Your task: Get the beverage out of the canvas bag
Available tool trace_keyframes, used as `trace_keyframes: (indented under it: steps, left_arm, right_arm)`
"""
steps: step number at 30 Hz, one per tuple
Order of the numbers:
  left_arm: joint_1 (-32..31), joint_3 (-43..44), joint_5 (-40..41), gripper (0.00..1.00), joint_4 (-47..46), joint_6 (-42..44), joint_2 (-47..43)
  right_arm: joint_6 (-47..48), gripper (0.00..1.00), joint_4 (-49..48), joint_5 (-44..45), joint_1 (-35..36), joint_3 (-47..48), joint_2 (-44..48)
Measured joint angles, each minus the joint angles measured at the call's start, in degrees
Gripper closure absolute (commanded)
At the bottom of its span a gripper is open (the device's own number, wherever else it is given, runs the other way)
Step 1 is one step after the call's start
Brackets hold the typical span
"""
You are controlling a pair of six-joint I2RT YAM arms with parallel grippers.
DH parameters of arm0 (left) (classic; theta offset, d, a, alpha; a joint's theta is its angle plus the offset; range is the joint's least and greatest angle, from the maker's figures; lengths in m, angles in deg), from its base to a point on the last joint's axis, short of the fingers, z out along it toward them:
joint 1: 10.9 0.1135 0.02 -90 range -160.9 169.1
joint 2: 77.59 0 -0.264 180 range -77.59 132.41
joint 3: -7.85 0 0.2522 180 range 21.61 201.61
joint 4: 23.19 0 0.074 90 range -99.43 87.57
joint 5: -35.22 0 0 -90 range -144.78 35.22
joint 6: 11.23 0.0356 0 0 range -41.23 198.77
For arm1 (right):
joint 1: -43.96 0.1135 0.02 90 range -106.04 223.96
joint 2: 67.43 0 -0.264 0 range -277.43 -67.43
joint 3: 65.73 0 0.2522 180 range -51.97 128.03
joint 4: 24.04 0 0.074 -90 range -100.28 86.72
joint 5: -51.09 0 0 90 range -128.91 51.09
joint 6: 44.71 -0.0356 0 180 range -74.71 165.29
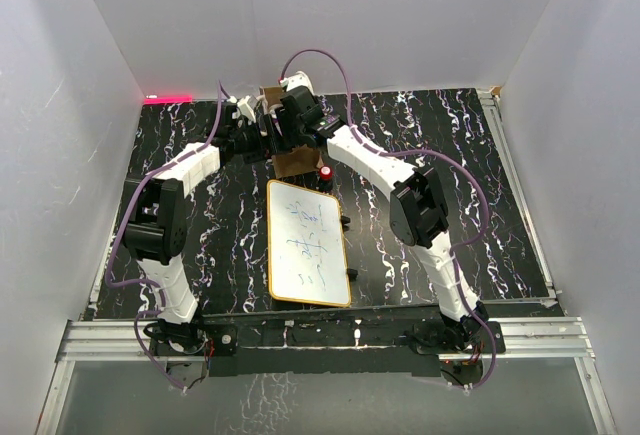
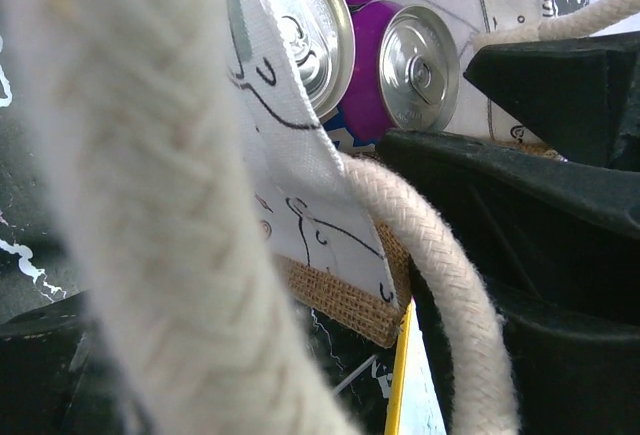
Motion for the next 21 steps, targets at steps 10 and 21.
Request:
trace_keyframes:
  steps: [10, 21]
  left_arm:
    - [0.0, 0.0, -0.3, 0.24, -0.2, 0.0, 0.2]
    - [0.1, 0.0, -0.3, 0.24, -0.5, -0.5, 0.4]
  right_arm:
    - [2.1, 0.24, 0.4, 2.7, 0.0, 0.5, -0.1]
    - [2.3, 0.24, 1.2, 2.9, -1.1, 4.1, -3.3]
